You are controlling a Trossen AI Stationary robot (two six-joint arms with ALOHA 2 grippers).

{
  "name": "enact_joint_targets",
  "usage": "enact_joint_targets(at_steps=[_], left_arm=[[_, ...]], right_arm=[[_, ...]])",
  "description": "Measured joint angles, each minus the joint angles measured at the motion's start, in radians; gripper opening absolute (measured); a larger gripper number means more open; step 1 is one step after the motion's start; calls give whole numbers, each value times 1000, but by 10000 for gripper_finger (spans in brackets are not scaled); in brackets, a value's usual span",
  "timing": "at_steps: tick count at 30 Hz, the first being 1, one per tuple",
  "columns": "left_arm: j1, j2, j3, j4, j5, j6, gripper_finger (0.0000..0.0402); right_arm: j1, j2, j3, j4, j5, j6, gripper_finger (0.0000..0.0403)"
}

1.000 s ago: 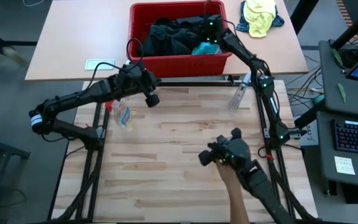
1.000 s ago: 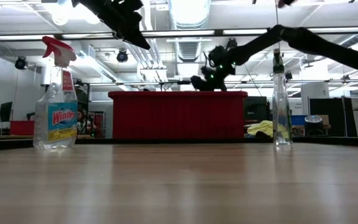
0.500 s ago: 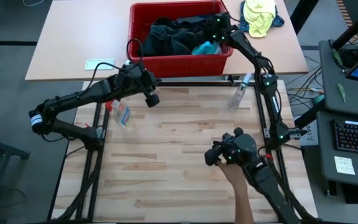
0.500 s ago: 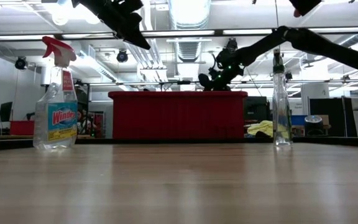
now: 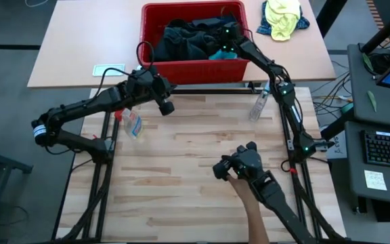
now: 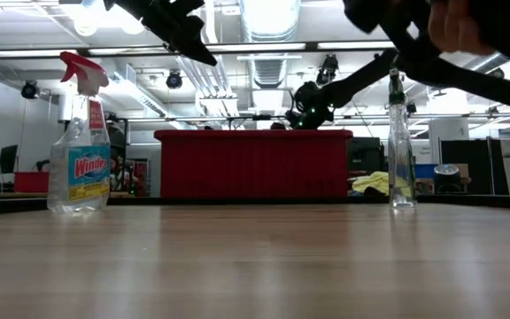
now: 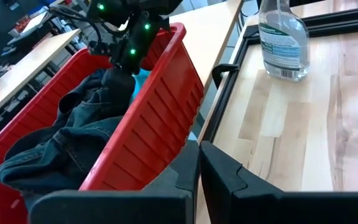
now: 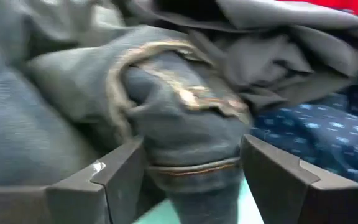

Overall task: Fold Laundry from Bin
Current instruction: Fold the blue pants

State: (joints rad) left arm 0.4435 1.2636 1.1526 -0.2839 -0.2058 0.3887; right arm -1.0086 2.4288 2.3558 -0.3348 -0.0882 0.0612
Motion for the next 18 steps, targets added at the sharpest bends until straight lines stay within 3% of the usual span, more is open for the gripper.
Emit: enact_joint_targets(at_steps=[3,6,9,14,18], left_arm=[[0,0,-1,2,7,12,0],[0,0,-1,4,7,19,0],[0,0,-1,7,7,21,0],[0,0,-2,8,7,22,0],[0,0,-3,7,7,22,0]], right_arm=[[-6,24,0,20,-38,-9,239],[-8,49,1,54,-152,-9,211],[-9,66,5,94,-231,-10,160],[-12,69,5,120,-235,-69,38],[-16,65,-3,182,-311,-51,19]])
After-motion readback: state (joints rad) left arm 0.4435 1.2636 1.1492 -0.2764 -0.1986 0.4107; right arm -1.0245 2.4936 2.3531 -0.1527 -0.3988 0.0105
